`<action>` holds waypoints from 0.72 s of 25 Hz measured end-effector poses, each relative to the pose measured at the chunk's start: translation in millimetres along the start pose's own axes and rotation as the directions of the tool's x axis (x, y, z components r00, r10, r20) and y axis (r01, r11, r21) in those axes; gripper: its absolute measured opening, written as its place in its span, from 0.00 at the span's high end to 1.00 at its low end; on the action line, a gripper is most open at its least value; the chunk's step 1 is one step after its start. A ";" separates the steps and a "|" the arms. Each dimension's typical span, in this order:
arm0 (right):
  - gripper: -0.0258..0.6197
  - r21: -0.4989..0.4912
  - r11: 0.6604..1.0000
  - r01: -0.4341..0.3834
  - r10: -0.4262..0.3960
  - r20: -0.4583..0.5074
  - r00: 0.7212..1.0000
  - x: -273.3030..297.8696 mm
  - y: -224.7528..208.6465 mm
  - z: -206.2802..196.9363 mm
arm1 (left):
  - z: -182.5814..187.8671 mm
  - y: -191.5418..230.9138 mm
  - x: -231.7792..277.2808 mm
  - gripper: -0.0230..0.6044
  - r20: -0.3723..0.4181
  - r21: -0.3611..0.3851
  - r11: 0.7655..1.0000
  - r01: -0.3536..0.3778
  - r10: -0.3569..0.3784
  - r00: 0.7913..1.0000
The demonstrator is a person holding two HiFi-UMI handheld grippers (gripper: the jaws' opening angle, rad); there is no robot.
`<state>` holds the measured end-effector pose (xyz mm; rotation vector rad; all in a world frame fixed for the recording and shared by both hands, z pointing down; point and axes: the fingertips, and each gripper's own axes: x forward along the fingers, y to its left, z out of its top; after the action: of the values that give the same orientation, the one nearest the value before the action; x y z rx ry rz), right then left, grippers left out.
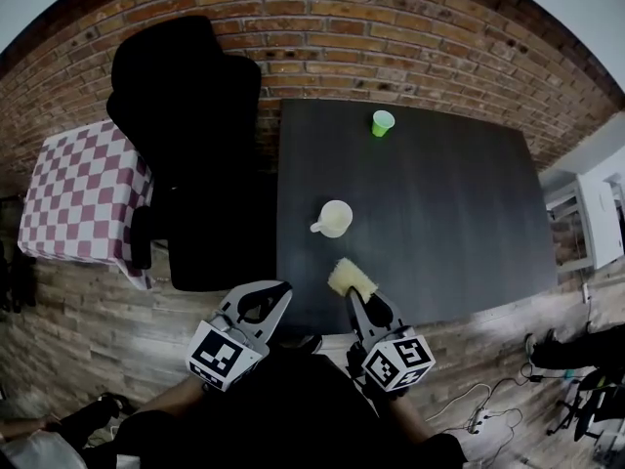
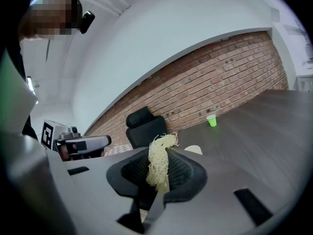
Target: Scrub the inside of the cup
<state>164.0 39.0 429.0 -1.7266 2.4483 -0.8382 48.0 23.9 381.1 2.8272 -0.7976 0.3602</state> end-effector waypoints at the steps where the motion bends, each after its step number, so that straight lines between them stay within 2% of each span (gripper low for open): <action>1: 0.82 -0.001 1.000 0.016 -0.016 0.002 1.000 6.0 -4.6 2.6 | -2.1 7.3 7.6 0.92 -0.017 -0.002 1.000 0.015 -0.015 1.000; 5: 0.82 -0.012 0.996 0.090 -0.090 -0.006 0.996 32.4 -17.4 9.6 | -8.4 39.3 35.6 0.92 -0.059 0.010 0.997 0.080 -0.079 0.995; 11: 0.82 -0.044 0.975 0.217 -0.221 -0.125 0.967 81.1 -50.0 10.0 | -51.7 92.8 74.1 0.92 -0.142 0.025 0.990 0.136 -0.132 0.981; 15: 0.82 -0.096 0.969 0.228 -0.244 -0.218 0.945 117.8 -71.4 17.3 | -84.7 114.7 104.0 0.92 -0.193 0.006 0.985 0.175 -0.171 0.966; 18: 0.82 -0.130 0.976 0.175 -0.208 -0.312 0.927 150.7 -84.4 21.1 | -105.6 121.4 127.2 0.91 -0.246 0.034 0.982 0.186 -0.172 0.954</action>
<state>186.0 -122.6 489.6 -2.0385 2.5881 -1.1191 69.3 -115.0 530.5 2.8040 -0.4839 0.6925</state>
